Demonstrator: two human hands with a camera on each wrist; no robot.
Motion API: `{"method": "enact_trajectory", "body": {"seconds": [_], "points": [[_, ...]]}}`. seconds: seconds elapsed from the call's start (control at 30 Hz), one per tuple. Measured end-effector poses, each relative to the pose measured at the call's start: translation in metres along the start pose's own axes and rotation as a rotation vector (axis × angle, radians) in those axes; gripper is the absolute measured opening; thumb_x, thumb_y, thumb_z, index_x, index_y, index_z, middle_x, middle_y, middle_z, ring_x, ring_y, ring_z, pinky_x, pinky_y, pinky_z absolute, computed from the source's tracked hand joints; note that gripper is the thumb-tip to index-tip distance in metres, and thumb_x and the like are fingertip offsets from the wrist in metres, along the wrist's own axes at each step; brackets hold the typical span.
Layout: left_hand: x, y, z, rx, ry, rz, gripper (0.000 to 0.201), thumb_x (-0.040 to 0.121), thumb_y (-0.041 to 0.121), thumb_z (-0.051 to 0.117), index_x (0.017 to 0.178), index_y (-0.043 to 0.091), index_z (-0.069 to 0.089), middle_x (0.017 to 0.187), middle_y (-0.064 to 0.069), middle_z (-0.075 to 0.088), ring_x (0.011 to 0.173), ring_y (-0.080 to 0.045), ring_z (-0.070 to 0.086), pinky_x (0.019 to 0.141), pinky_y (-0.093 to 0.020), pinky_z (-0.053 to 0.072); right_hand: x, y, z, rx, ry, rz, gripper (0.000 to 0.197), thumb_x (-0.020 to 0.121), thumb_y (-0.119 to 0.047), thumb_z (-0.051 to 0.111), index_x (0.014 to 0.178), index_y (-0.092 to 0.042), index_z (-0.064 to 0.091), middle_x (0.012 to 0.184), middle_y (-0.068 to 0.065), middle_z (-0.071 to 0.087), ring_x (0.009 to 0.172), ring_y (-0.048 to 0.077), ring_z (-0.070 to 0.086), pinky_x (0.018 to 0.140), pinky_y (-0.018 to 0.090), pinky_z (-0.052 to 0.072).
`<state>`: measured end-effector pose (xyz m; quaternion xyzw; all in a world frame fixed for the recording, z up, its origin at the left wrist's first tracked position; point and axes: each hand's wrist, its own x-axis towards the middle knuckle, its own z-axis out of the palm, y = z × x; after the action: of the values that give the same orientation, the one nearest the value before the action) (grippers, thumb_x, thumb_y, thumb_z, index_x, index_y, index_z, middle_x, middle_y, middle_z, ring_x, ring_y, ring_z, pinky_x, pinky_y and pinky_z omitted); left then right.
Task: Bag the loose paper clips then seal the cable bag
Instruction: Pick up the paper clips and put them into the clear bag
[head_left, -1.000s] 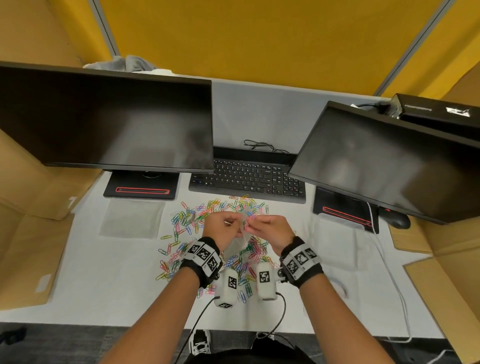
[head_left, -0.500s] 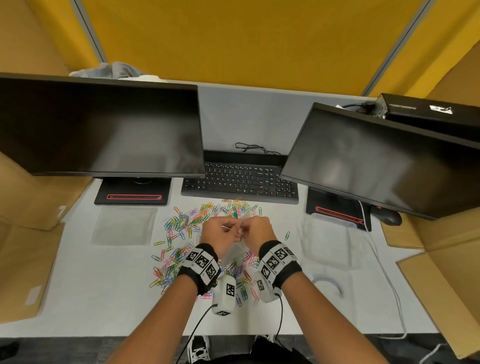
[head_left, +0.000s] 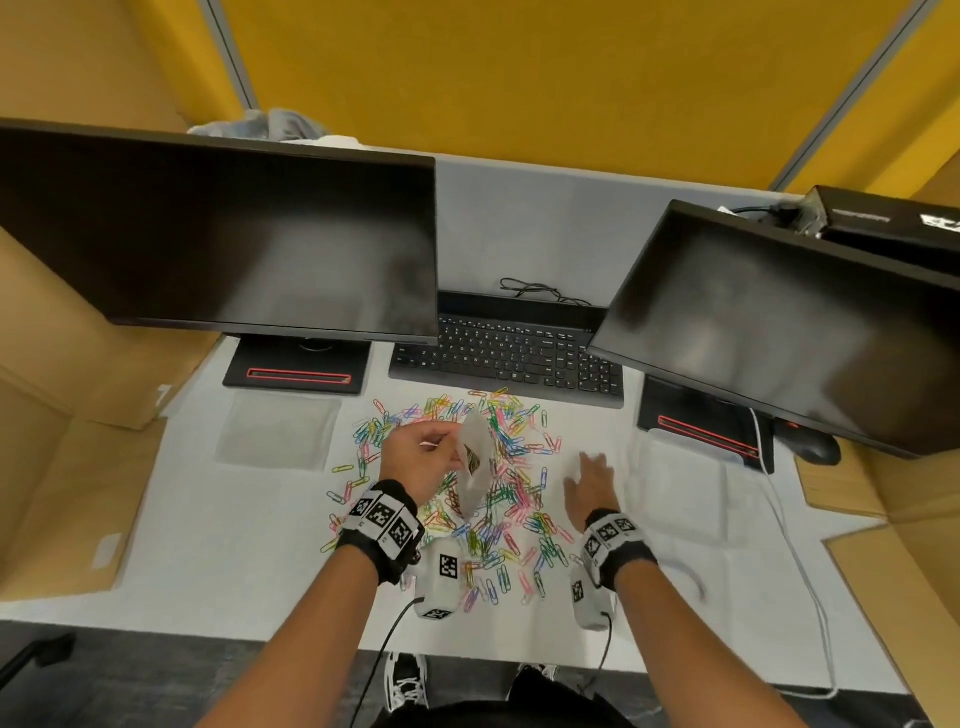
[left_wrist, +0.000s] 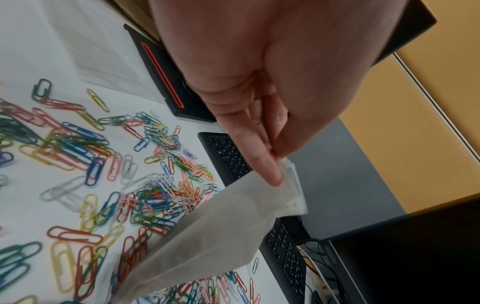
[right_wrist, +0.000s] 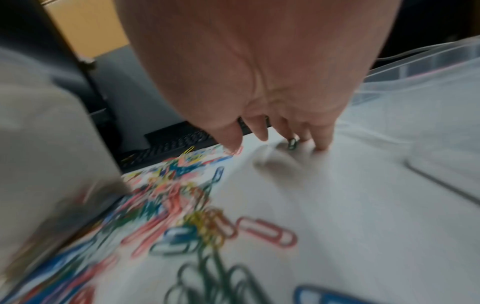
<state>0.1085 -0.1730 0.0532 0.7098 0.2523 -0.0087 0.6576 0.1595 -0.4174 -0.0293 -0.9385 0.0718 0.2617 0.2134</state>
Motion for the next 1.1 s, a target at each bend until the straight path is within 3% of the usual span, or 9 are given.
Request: {"method": "enact_trajectory", "body": {"seconds": [0.17, 0.27, 0.47, 0.6, 0.67, 0.73, 0.8, 0.9, 1.1], "points": [[-0.001, -0.003, -0.003, -0.027, 0.018, -0.014, 0.011, 0.085, 0.002, 0.072, 0.094, 0.007, 0.077, 0.091, -0.012, 0.074, 0.069, -0.020, 0.075, 0.065, -0.035, 0.063, -0.017, -0.024, 0.033, -0.098, -0.028, -0.373, 0.053, 0.099, -0.018, 0.038, 0.150, -0.025, 0.022, 0.160, 0.012, 0.005, 0.147, 0.036, 0.004, 0.118, 0.045, 0.015], [-0.001, -0.003, -0.004, -0.020, 0.017, -0.017, 0.012, 0.085, 0.001, 0.072, 0.095, 0.005, 0.077, 0.090, -0.011, 0.074, 0.069, -0.019, 0.075, 0.065, -0.034, 0.063, -0.023, -0.030, 0.038, -0.318, 0.012, -0.547, 0.060, 0.087, 0.003, 0.049, 0.142, -0.021, 0.040, 0.156, 0.007, 0.021, 0.141, 0.035, 0.024, 0.111, 0.042, 0.037], [-0.005, -0.004, -0.004, -0.022, -0.007, -0.017, 0.011, 0.086, 0.003, 0.072, 0.095, 0.007, 0.077, 0.091, -0.012, 0.073, 0.072, -0.024, 0.075, 0.065, -0.033, 0.063, -0.015, -0.021, 0.035, -0.444, 0.087, -0.592, 0.047, 0.084, 0.010, 0.050, 0.125, -0.011, 0.061, 0.122, 0.009, 0.058, 0.110, 0.026, 0.056, 0.092, 0.029, 0.050], [-0.006, -0.004, 0.000, -0.019, -0.013, -0.014, 0.012, 0.086, 0.002, 0.071, 0.097, 0.005, 0.076, 0.092, -0.013, 0.073, 0.073, -0.025, 0.075, 0.065, -0.038, 0.063, -0.003, -0.019, 0.015, 0.006, 0.126, -0.272, 0.021, 0.083, -0.006, 0.067, 0.100, -0.014, 0.076, 0.100, 0.005, 0.072, 0.090, 0.021, 0.067, 0.086, 0.024, 0.052], [-0.006, -0.003, 0.003, -0.021, -0.028, -0.020, 0.012, 0.087, 0.000, 0.070, 0.094, 0.007, 0.077, 0.090, -0.013, 0.073, 0.072, -0.026, 0.075, 0.066, -0.038, 0.063, 0.001, -0.015, 0.001, 0.393, -0.013, -0.047, 0.021, 0.075, -0.008, 0.078, 0.095, -0.011, 0.077, 0.095, 0.003, 0.072, 0.089, 0.021, 0.069, 0.092, 0.031, 0.053], [-0.008, 0.000, 0.006, -0.024, -0.048, -0.020, 0.015, 0.087, -0.001, 0.069, 0.089, 0.012, 0.076, 0.089, -0.013, 0.072, 0.073, -0.027, 0.074, 0.066, -0.038, 0.063, -0.006, -0.017, -0.016, 0.880, -0.177, 0.114, 0.028, 0.074, 0.003, 0.076, 0.102, 0.003, 0.072, 0.098, 0.017, 0.071, 0.085, 0.027, 0.069, 0.084, 0.034, 0.058], [-0.009, 0.002, 0.009, -0.016, -0.060, -0.019, 0.018, 0.088, -0.002, 0.068, 0.086, 0.014, 0.075, 0.087, -0.011, 0.071, 0.075, -0.028, 0.074, 0.066, -0.036, 0.063, -0.021, -0.027, -0.035, 1.209, -0.233, 0.122, 0.028, 0.079, 0.011, 0.067, 0.107, 0.012, 0.063, 0.103, 0.026, 0.066, 0.087, 0.029, 0.068, 0.073, 0.027, 0.060], [-0.009, 0.004, 0.014, -0.005, -0.071, -0.011, 0.023, 0.089, -0.003, 0.066, 0.082, 0.018, 0.074, 0.083, -0.004, 0.070, 0.076, -0.029, 0.074, 0.067, -0.039, 0.063, -0.042, -0.044, -0.060, 1.412, -0.331, 0.002, 0.029, 0.083, 0.005, 0.066, 0.112, 0.008, 0.060, 0.112, 0.023, 0.067, 0.105, 0.029, 0.066, 0.079, 0.025, 0.058], [-0.006, 0.001, 0.026, 0.038, -0.112, -0.012, 0.016, 0.091, 0.000, 0.064, 0.101, 0.004, 0.074, 0.090, -0.014, 0.072, 0.074, -0.026, 0.075, 0.069, -0.038, 0.063, -0.072, -0.084, -0.071, 1.277, -0.372, -0.175, 0.013, 0.084, 0.007, 0.064, 0.097, 0.003, 0.067, 0.094, 0.016, 0.073, 0.086, 0.023, 0.071, 0.076, 0.026, 0.059]]}}
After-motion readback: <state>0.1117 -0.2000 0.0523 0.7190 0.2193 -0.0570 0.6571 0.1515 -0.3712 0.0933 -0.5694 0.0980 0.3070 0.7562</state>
